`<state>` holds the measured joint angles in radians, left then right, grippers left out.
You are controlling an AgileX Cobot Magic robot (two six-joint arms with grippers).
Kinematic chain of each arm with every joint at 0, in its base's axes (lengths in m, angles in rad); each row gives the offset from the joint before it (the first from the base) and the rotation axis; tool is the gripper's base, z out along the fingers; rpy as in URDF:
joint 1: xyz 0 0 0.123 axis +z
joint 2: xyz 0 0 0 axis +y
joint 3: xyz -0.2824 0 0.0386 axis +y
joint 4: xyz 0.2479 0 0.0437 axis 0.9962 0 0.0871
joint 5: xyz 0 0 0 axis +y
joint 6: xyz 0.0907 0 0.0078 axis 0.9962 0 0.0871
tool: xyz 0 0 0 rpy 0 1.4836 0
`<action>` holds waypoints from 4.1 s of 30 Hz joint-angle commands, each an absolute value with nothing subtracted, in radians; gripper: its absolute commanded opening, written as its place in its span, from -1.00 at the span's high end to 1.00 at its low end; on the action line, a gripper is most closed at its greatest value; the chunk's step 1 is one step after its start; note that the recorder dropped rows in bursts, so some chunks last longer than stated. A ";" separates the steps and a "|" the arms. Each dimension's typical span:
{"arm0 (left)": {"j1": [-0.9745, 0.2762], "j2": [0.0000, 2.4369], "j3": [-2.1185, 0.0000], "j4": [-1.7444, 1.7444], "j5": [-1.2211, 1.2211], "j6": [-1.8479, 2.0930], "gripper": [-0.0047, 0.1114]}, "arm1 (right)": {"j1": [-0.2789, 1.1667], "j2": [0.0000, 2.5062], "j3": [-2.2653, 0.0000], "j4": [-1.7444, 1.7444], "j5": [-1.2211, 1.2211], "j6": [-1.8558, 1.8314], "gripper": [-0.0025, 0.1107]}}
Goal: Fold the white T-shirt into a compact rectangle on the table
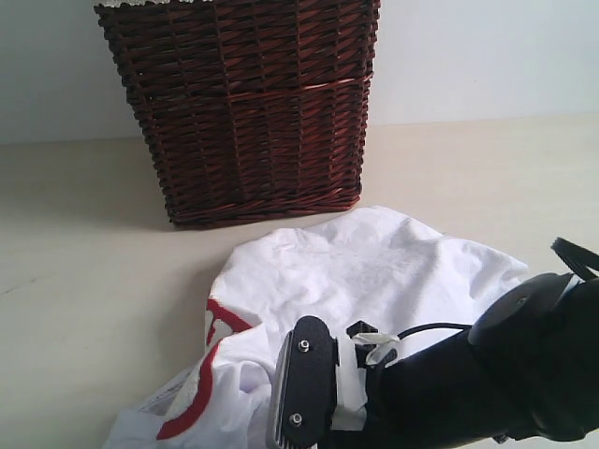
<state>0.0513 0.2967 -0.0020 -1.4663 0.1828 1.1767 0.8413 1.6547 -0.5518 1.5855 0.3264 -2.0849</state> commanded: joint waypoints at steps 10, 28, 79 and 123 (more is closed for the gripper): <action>0.048 0.289 0.000 -1.469 0.186 1.174 0.92 | 0.838 1.740 -0.711 1.665 0.348 -2.087 0.55; 0.048 0.289 0.000 -1.469 0.186 1.174 0.92 | 0.838 1.520 -0.714 1.241 0.488 -1.508 0.96; 0.048 0.289 0.000 -1.469 0.186 1.174 0.92 | 0.548 1.572 -0.739 -0.205 0.217 -0.715 -0.03; 0.048 0.289 0.000 -1.469 0.186 1.174 0.92 | 0.206 1.589 -0.873 -0.241 0.237 -0.151 0.96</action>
